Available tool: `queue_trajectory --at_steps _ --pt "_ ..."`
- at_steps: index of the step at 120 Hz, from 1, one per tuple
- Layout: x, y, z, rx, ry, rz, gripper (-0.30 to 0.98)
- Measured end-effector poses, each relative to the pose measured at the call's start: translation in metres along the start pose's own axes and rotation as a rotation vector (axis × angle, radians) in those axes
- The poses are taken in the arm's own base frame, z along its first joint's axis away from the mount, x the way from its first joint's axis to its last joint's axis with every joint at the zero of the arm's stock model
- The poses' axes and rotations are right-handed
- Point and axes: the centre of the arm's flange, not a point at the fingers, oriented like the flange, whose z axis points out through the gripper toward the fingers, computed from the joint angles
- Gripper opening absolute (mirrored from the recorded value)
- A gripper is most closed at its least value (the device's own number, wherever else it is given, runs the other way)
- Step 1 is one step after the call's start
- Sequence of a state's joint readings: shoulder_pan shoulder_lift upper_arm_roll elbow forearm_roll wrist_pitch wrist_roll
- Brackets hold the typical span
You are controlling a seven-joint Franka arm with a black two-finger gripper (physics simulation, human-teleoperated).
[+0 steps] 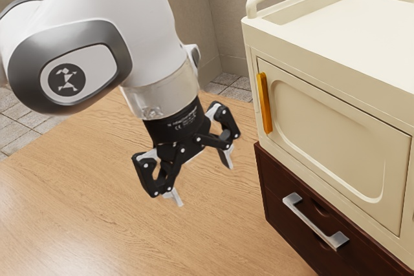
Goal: Pull the drawer handle with one arm to open the drawer
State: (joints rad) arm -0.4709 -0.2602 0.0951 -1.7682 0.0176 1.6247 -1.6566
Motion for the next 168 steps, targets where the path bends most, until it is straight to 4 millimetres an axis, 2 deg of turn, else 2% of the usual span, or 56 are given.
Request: queue_trajectory --at_steps 28,43,64,78,89,97,104,120,152,168 --pt "-0.006 0.000 0.001 -0.004 -0.021 0.007 0.69" --pt "-0.025 -0.001 0.005 0.016 -0.040 0.040 0.69" --pt "-0.040 0.008 0.021 0.032 -0.049 0.062 0.69" --pt "-0.064 0.013 0.032 0.031 -0.077 0.105 0.69" --pt "-0.062 0.027 0.046 0.038 -0.085 0.092 0.69" --pt "-0.067 0.049 0.057 0.039 -0.080 0.086 0.69" --pt "-0.073 0.056 0.062 0.038 -0.080 0.089 0.69" --pt "-0.079 0.058 0.072 0.027 -0.086 0.096 0.69" --pt "-0.074 0.063 0.076 -0.011 -0.089 0.087 0.69" --pt "-0.073 0.060 0.093 -0.005 -0.089 0.091 0.68"
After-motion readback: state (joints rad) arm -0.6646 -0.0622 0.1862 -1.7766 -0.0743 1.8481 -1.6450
